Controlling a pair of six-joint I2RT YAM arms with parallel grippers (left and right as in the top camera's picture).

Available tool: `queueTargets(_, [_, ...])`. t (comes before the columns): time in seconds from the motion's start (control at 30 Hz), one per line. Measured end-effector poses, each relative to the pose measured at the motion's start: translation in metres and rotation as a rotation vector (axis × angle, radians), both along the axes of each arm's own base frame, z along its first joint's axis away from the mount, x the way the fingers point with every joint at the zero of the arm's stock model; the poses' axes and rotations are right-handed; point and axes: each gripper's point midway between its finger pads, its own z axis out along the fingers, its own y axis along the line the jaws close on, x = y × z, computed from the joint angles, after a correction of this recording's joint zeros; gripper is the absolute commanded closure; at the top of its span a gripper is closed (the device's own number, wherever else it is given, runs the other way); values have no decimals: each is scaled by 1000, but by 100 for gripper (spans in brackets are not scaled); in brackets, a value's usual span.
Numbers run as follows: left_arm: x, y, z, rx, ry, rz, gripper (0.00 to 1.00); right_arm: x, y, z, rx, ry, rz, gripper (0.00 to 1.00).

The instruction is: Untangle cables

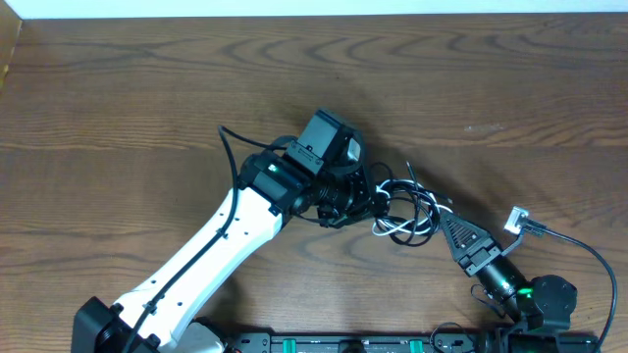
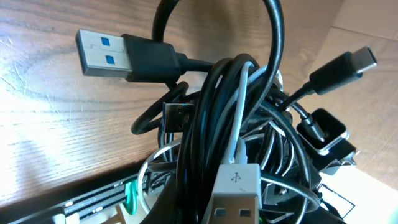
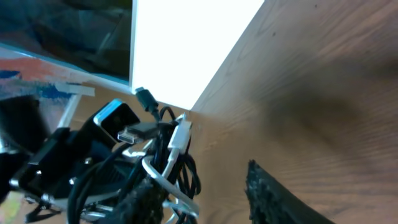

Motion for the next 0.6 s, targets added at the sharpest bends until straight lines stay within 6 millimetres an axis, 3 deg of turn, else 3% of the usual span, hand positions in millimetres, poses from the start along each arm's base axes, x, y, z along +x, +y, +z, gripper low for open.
queueTargets(0.2, [-10, -7, 0, -3, 3, -34, 92, 4, -6, 0, -30, -22, -38, 98])
queueTargets(0.6, [-34, -18, 17, -137, -10, -224, 92, 17, -25, -4, -182, -88, -160, 99])
